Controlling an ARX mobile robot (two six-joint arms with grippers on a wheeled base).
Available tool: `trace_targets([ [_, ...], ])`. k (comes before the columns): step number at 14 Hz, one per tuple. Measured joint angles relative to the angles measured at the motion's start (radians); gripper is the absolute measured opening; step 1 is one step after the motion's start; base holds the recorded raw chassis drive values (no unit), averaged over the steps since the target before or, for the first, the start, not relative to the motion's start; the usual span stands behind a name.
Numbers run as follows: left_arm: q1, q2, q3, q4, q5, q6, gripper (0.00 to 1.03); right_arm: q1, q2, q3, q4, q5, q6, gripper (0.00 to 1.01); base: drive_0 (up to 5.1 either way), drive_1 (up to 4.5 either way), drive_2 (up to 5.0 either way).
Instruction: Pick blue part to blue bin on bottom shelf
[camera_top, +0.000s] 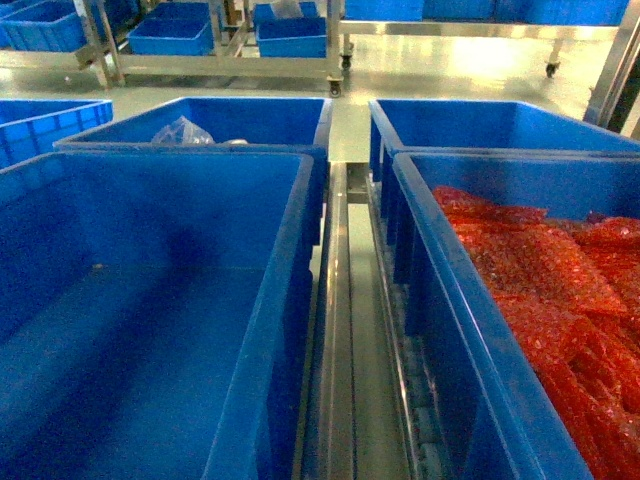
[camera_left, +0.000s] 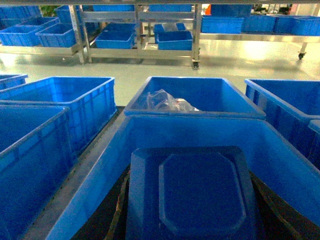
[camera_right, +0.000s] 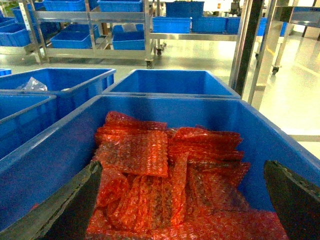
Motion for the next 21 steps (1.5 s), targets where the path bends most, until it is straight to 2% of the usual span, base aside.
trace_targets([
  [1, 0.000, 0.000, 0.000, 0.000, 0.000, 0.000, 0.43, 0.000, 0.000, 0.000, 0.000, 0.000, 0.000, 0.98, 0.0, 0.00, 0.0],
  [2, -0.018, 0.009, 0.010, -0.051, -0.052, -0.005, 0.43, 0.000, 0.000, 0.000, 0.000, 0.000, 0.000, 0.98, 0.0, 0.00, 0.0],
  [3, -0.061, 0.057, 0.034, -0.072, -0.189, -0.008, 0.43, 0.000, 0.000, 0.000, 0.000, 0.000, 0.000, 0.98, 0.0, 0.00, 0.0],
  [4, -0.064, 0.132, 0.060, -0.024, -0.220, -0.016, 0.43, 0.000, 0.000, 0.000, 0.000, 0.000, 0.000, 0.98, 0.0, 0.00, 0.0],
  [6, -0.033, 0.341, 0.141, 0.142, -0.194, -0.037, 0.46, 0.000, 0.000, 0.000, 0.000, 0.000, 0.000, 0.98, 0.0, 0.00, 0.0],
  [7, -0.025, 0.450, 0.187, 0.201, -0.186, -0.039, 0.60, 0.000, 0.000, 0.000, 0.000, 0.000, 0.000, 0.98, 0.0, 0.00, 0.0],
  [8, -0.031, 0.523, 0.216, 0.206, -0.182, -0.053, 0.72, 0.000, 0.000, 0.000, 0.000, 0.000, 0.000, 0.98, 0.0, 0.00, 0.0],
  [10, -0.093, 0.488, 0.216, 0.138, -0.174, -0.080, 0.99, 0.000, 0.000, 0.000, 0.000, 0.000, 0.000, 0.98, 0.0, 0.00, 0.0],
  [13, -0.089, 0.470, 0.220, 0.138, -0.181, -0.090, 0.98, 0.000, 0.000, 0.000, 0.000, 0.000, 0.000, 0.98, 0.0, 0.00, 0.0],
  [14, -0.075, 0.472, 0.200, 0.221, -0.130, -0.074, 0.93, 0.000, 0.000, 0.000, 0.000, 0.000, 0.000, 0.98, 0.0, 0.00, 0.0],
  [15, -0.042, 0.435, 0.145, 0.307, -0.018, -0.035, 0.81, 0.000, 0.000, 0.000, 0.000, 0.000, 0.000, 0.98, 0.0, 0.00, 0.0],
  [16, -0.012, 0.385, 0.087, 0.318, 0.034, -0.016, 0.68, 0.000, 0.000, 0.000, 0.000, 0.000, 0.000, 0.98, 0.0, 0.00, 0.0],
  [18, 0.034, 0.323, 0.006, 0.310, 0.083, 0.003, 0.43, 0.000, 0.000, 0.000, 0.000, 0.000, 0.000, 0.98, 0.0, 0.00, 0.0],
  [21, 0.083, 0.206, -0.068, 0.280, 0.136, 0.003, 0.03, 0.000, 0.000, 0.000, 0.000, 0.000, 0.000, 0.98, 0.0, 0.00, 0.0],
])
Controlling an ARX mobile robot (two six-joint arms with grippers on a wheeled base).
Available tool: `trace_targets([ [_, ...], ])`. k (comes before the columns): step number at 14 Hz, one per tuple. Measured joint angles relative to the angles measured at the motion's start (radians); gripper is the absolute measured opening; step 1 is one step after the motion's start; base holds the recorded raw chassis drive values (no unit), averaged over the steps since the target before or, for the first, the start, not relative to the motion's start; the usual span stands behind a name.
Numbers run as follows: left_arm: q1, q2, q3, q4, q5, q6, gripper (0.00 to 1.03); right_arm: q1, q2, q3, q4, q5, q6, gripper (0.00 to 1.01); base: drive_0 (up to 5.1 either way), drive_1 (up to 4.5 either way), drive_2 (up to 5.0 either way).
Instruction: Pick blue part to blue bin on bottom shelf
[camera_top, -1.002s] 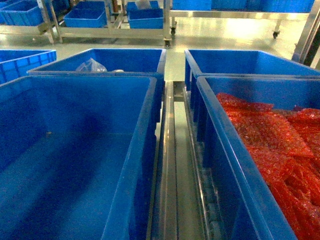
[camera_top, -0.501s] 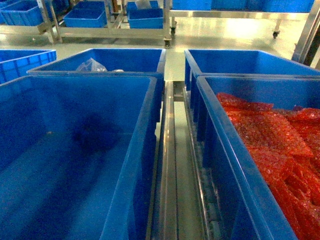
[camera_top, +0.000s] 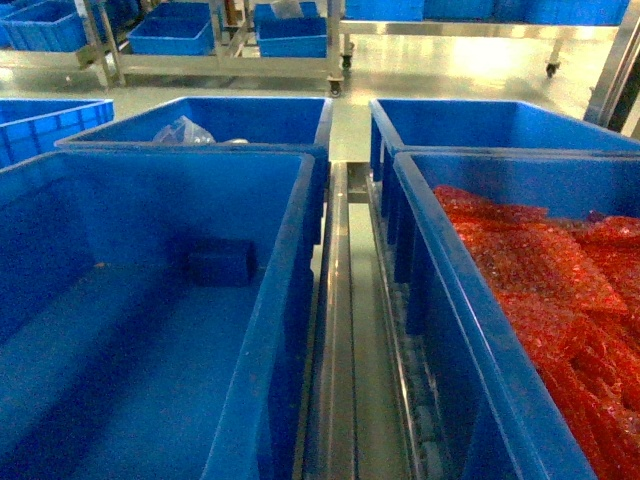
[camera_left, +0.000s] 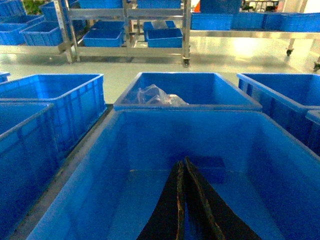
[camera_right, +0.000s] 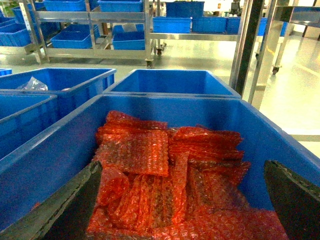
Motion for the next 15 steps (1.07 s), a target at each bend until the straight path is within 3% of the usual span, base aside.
trace_targets([
  [1, 0.013, -0.032, -0.023, -0.018, 0.012, 0.001, 0.02, 0.000, 0.000, 0.000, 0.000, 0.000, 0.000, 0.98, 0.0, 0.00, 0.0],
  [3, 0.105, -0.106, -0.056, -0.058, 0.104, 0.002, 0.02, 0.000, 0.000, 0.000, 0.000, 0.000, 0.000, 0.98, 0.0, 0.00, 0.0],
  [4, 0.113, -0.141, -0.066, -0.075, 0.100, 0.001, 0.02, 0.000, 0.000, 0.000, 0.000, 0.000, 0.000, 0.98, 0.0, 0.00, 0.0],
  [8, 0.106, -0.265, -0.102, -0.167, 0.111, 0.002, 0.02, 0.000, 0.000, 0.000, 0.000, 0.000, 0.000, 0.98, 0.0, 0.00, 0.0],
  [9, 0.106, -0.280, -0.128, -0.119, 0.111, 0.002, 0.02, 0.000, 0.000, 0.000, 0.000, 0.000, 0.000, 0.98, 0.0, 0.00, 0.0],
  [15, 0.106, -0.446, -0.133, -0.301, 0.111, 0.002, 0.02, 0.000, 0.000, 0.000, 0.000, 0.000, 0.000, 0.98, 0.0, 0.00, 0.0],
])
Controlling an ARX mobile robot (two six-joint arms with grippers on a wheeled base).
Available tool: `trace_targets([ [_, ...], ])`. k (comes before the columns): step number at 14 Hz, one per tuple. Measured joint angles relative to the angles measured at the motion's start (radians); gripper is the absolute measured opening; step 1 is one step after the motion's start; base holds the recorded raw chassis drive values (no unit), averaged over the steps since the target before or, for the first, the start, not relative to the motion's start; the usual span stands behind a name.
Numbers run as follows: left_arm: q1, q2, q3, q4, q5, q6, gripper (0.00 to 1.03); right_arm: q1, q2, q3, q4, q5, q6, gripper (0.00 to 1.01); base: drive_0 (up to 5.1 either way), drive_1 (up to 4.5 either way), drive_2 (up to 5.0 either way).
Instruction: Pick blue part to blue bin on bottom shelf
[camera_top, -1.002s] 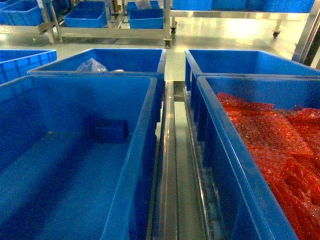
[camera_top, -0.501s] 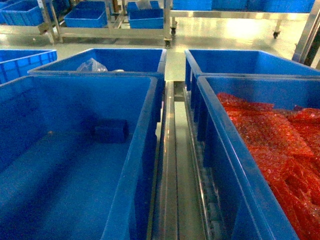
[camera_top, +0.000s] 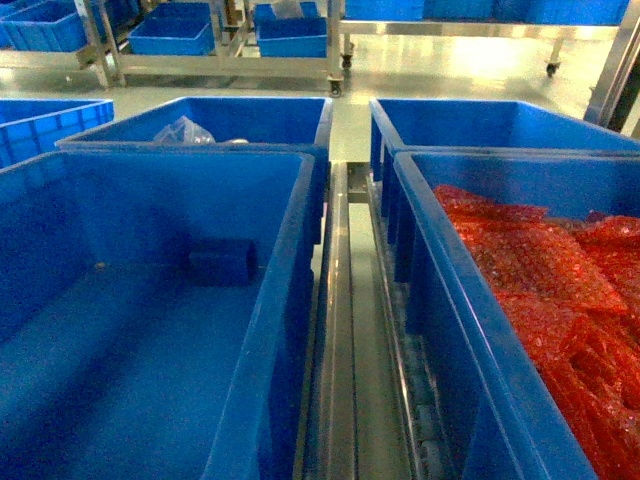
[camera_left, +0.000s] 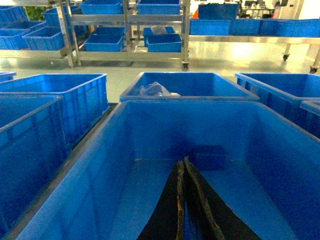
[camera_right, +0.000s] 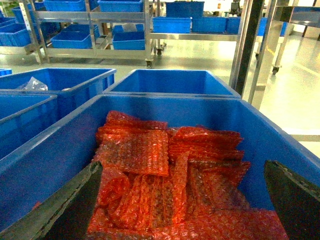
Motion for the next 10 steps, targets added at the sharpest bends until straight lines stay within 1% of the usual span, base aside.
trace_targets([
  [5, 0.000, -0.096, 0.000, -0.098, 0.000, 0.000, 0.02, 0.000, 0.000, 0.000, 0.000, 0.000, 0.000, 0.98, 0.0, 0.00, 0.0],
  [6, 0.000, -0.200, 0.001, -0.256, 0.003, 0.000, 0.02, 0.000, 0.000, 0.000, -0.001, 0.000, 0.000, 0.98, 0.0, 0.00, 0.0],
  [7, 0.000, -0.254, 0.001, -0.245, 0.001, 0.002, 0.02, 0.000, 0.000, 0.000, 0.000, 0.000, 0.000, 0.98, 0.0, 0.00, 0.0],
  [8, 0.000, -0.253, 0.000, -0.268, 0.001, 0.002, 0.02, 0.000, 0.000, 0.000, -0.003, 0.002, 0.000, 0.98, 0.0, 0.00, 0.0],
  [10, 0.000, -0.253, 0.001, -0.261, 0.000, 0.002, 0.02, 0.000, 0.000, 0.000, 0.000, 0.000, 0.000, 0.98, 0.0, 0.00, 0.0],
])
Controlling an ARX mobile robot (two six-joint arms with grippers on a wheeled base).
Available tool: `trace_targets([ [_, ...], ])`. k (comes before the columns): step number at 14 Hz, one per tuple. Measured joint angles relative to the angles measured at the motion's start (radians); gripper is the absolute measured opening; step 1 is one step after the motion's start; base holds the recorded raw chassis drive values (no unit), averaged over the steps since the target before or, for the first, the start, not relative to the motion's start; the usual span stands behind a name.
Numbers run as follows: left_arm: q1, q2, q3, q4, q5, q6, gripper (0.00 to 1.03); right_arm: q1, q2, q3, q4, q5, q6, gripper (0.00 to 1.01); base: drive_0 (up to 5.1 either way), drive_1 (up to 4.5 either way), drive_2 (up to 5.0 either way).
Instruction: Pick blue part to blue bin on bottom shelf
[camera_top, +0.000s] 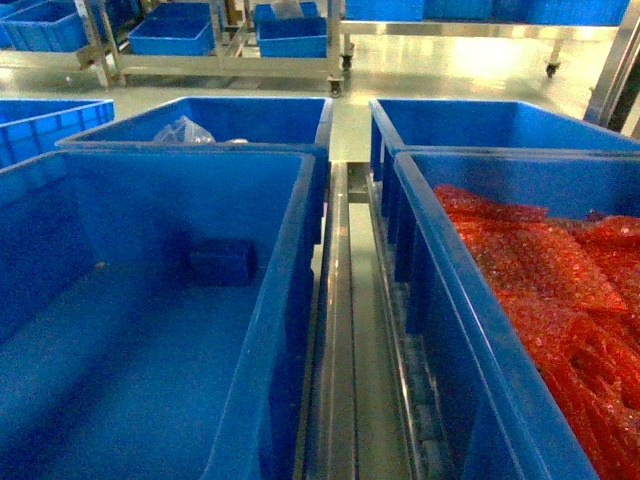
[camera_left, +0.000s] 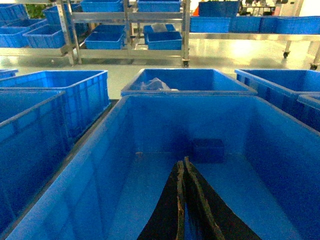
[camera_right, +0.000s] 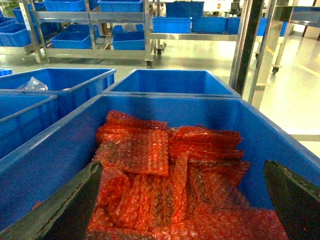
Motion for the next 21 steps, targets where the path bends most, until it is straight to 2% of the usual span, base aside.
trace_targets([
  [5, 0.000, 0.000, 0.000, -0.003, 0.000, 0.000, 0.03, 0.000, 0.000, 0.000, 0.000, 0.000, 0.000, 0.98, 0.0, 0.00, 0.0],
  [6, 0.000, 0.000, 0.000, -0.003, 0.000, 0.000, 0.24, 0.000, 0.000, 0.000, 0.000, 0.000, 0.000, 0.98, 0.0, 0.00, 0.0],
  [11, 0.000, 0.000, 0.000, -0.003, 0.000, 0.000, 0.90, 0.000, 0.000, 0.000, 0.000, 0.000, 0.000, 0.98, 0.0, 0.00, 0.0],
  [12, 0.000, 0.000, 0.000, -0.003, 0.000, 0.001, 1.00, 0.000, 0.000, 0.000, 0.000, 0.000, 0.000, 0.98, 0.0, 0.00, 0.0],
  [13, 0.000, 0.000, 0.000, -0.003, 0.000, 0.000, 0.97, 0.000, 0.000, 0.000, 0.000, 0.000, 0.000, 0.98, 0.0, 0.00, 0.0],
  [21, 0.000, 0.000, 0.000, -0.003, 0.000, 0.001, 0.98, 0.000, 0.000, 0.000, 0.000, 0.000, 0.000, 0.98, 0.0, 0.00, 0.0],
])
